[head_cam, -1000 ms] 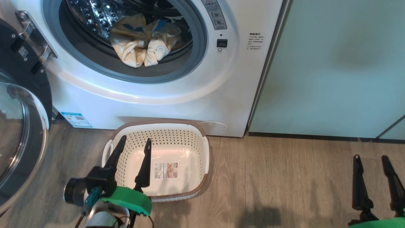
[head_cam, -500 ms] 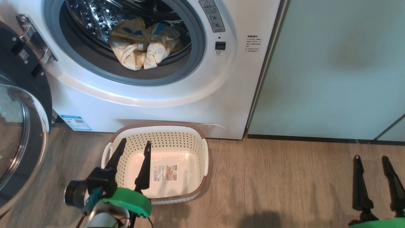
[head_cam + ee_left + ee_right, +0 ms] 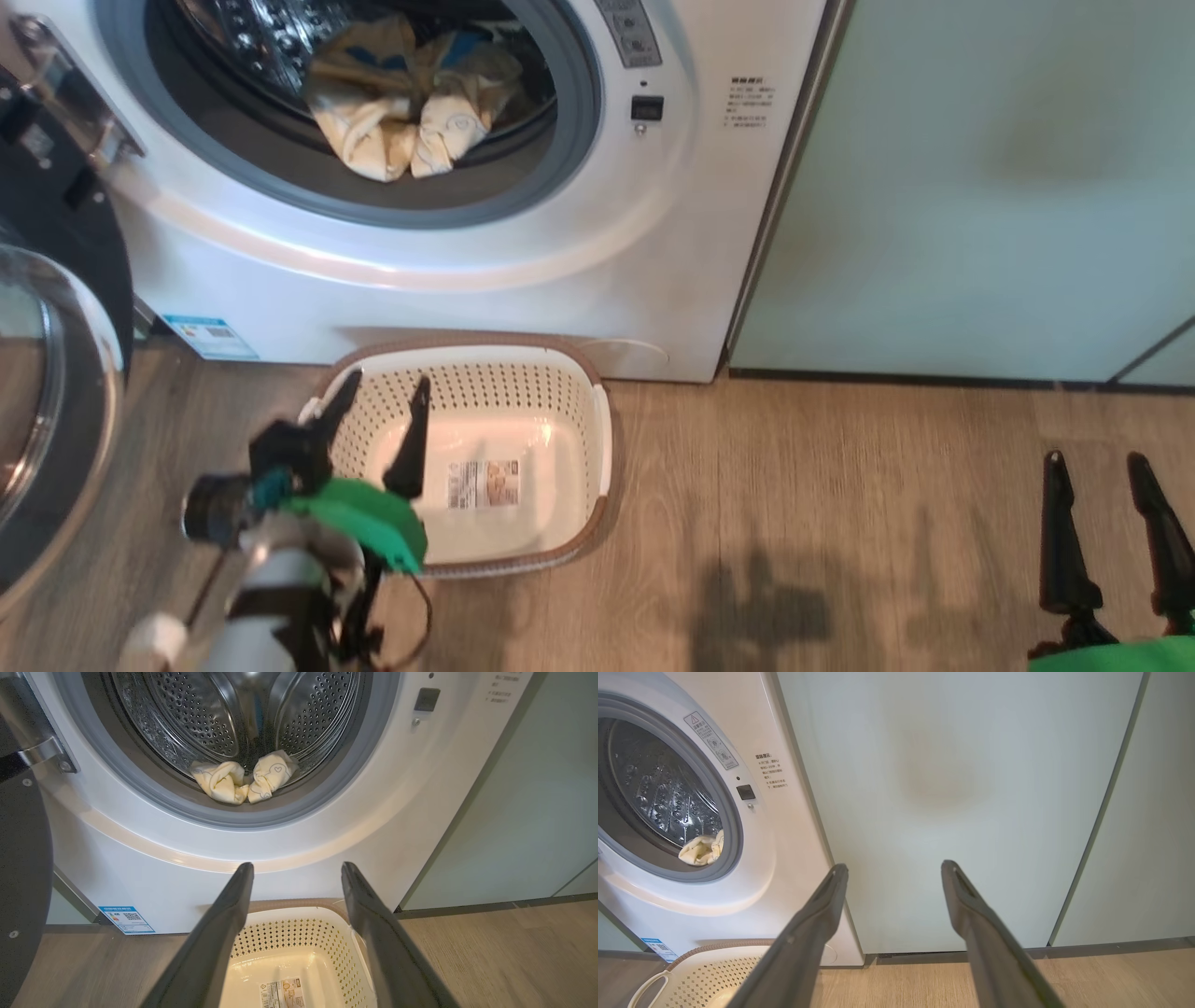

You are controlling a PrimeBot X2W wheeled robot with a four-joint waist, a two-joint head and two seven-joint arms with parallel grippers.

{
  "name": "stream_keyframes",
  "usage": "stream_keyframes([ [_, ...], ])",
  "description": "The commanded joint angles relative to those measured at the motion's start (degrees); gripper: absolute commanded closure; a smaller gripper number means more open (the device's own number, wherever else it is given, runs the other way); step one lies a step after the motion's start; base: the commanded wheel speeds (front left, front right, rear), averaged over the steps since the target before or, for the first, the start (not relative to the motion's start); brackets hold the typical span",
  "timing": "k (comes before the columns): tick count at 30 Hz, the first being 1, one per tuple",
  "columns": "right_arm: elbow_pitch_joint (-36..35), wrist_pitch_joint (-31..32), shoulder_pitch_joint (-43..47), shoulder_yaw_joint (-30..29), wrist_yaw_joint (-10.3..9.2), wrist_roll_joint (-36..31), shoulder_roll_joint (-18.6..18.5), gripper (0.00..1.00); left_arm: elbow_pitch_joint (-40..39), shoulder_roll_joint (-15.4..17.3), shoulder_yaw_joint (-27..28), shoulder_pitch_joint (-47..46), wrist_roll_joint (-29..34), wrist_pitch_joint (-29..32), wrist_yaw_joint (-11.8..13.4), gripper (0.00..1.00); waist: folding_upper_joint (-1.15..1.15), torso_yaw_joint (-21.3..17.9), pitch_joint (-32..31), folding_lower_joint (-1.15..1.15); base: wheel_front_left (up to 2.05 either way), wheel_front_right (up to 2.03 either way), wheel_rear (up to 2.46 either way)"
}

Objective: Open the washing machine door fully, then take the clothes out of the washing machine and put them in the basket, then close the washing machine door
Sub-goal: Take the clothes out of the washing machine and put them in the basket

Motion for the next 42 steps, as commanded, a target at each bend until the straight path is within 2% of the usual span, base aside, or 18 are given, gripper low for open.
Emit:
stream_keyframes([
  [1,-2.0,-0.3,-2.9,1.2,-0.16,0.4,-0.9,0.0,-0.9,1.6,2.4,-3.5,-0.3,0.1,-0.2,0.0,0.0,-0.3,0.9,0.0,0.0,0.0,0.0],
  [8,-2.8,-0.3,-5.6,1.1,-0.16,0.8,-0.9,0.0,8.2,4.0,1.3,-15.4,-1.7,2.2,-2.1,0.0,0.0,-1.2,6.7,0.0,0.0,0.0,0.0],
  [14,-3.8,-0.3,-9.9,0.5,-0.16,2.3,-0.9,0.0,17.4,7.6,-0.2,-29.4,-4.4,3.9,-3.6,0.0,0.0,-3.1,13.6,0.0,0.0,0.0,0.0],
  [19,-4.0,-0.3,-12.4,0.2,-0.16,3.9,-0.9,0.0,21.3,10.9,-3.3,-38.4,-7.9,7.6,-3.9,0.0,0.0,-4.9,17.8,0.0,0.0,0.0,0.0],
  [27,-3.8,-0.3,-16.2,1.1,-0.16,6.8,-0.9,0.0,20.6,20.3,-13.1,-49.3,-17.6,16.3,-4.0,0.0,0.0,-8.3,23.7,0.0,0.0,0.0,0.0],
  [35,-3.2,-0.3,-18.7,2.2,-0.16,9.5,-0.9,0.0,17.9,30.4,-20.1,-56.0,-24.5,23.6,-4.0,0.0,0.0,-11.7,27.9,0.0,0.0,0.0,0.0],
  [42,-2.9,-0.3,-19.9,3.0,-0.16,11.0,-0.9,0.0,16.8,34.9,-23.4,-59.3,-26.6,26.2,-4.0,0.0,0.0,-13.5,29.9,0.0,0.0,0.0,0.0],
])
